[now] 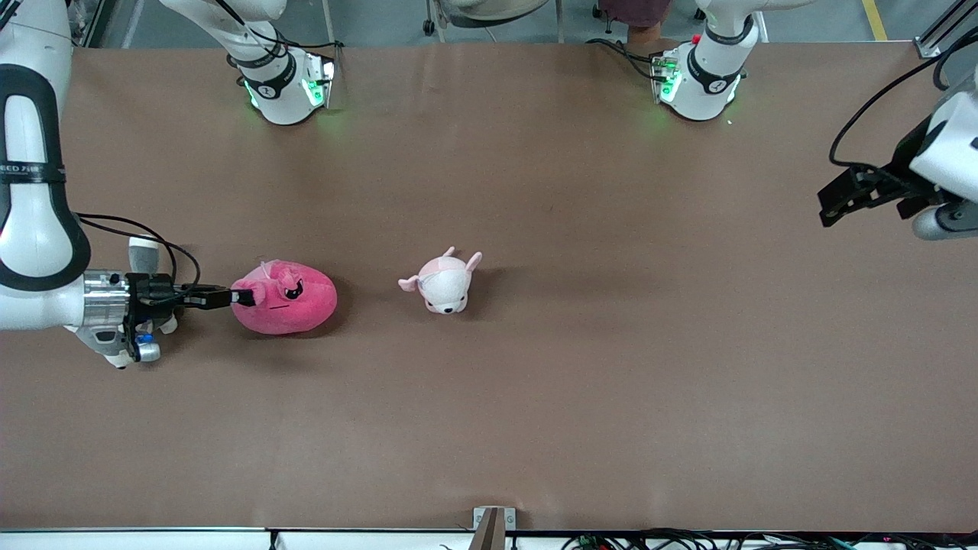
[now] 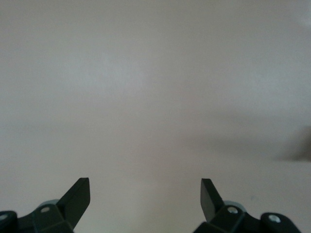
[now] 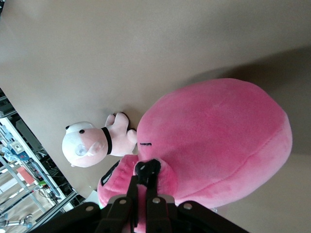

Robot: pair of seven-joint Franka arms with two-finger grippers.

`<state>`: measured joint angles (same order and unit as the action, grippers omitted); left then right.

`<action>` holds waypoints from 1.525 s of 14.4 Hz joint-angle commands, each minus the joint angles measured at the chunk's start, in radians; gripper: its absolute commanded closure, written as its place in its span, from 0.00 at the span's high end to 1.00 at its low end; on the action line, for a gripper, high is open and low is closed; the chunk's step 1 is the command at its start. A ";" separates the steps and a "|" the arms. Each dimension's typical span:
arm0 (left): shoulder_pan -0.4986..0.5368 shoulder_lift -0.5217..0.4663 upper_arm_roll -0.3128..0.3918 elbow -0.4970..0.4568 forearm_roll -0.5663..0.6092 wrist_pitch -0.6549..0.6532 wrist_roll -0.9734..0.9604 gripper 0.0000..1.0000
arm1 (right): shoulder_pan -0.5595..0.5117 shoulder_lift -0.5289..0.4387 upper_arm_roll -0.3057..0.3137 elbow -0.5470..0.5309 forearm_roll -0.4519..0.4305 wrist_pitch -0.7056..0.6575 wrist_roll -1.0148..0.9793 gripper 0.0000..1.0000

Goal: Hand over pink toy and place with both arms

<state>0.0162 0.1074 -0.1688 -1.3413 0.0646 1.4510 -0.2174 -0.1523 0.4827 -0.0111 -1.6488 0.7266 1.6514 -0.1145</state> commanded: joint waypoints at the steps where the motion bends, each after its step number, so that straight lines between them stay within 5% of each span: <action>1: -0.028 -0.129 0.046 -0.163 -0.042 0.022 0.009 1.00 | -0.029 0.017 0.017 0.014 0.030 -0.009 -0.011 0.01; 5: -0.042 -0.258 0.043 -0.357 -0.046 0.126 0.009 1.00 | -0.035 0.037 0.016 0.043 0.025 -0.008 -0.022 0.01; 17: -0.042 -0.258 0.031 -0.357 -0.046 0.108 0.067 1.00 | -0.043 0.083 0.013 0.064 0.001 0.015 -0.045 0.04; 18: -0.042 -0.258 0.031 -0.355 -0.048 0.108 0.067 1.00 | -0.046 0.085 0.013 0.084 -0.012 0.016 -0.040 0.30; 19: -0.041 -0.258 0.032 -0.355 -0.048 0.108 0.067 1.00 | -0.047 0.085 0.013 0.098 -0.015 0.016 -0.033 0.76; 20: -0.042 -0.259 0.031 -0.355 -0.048 0.108 0.067 1.00 | -0.061 0.085 0.013 0.113 -0.015 0.016 -0.033 1.00; 22: -0.041 -0.262 0.032 -0.354 -0.048 0.106 0.067 1.00 | -0.064 0.083 0.013 0.199 -0.070 0.008 -0.034 1.00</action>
<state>-0.0278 -0.1370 -0.1385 -1.6842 0.0355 1.5502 -0.1718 -0.1890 0.5579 -0.0152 -1.5377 0.7110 1.6807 -0.1487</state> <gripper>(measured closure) 0.000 0.573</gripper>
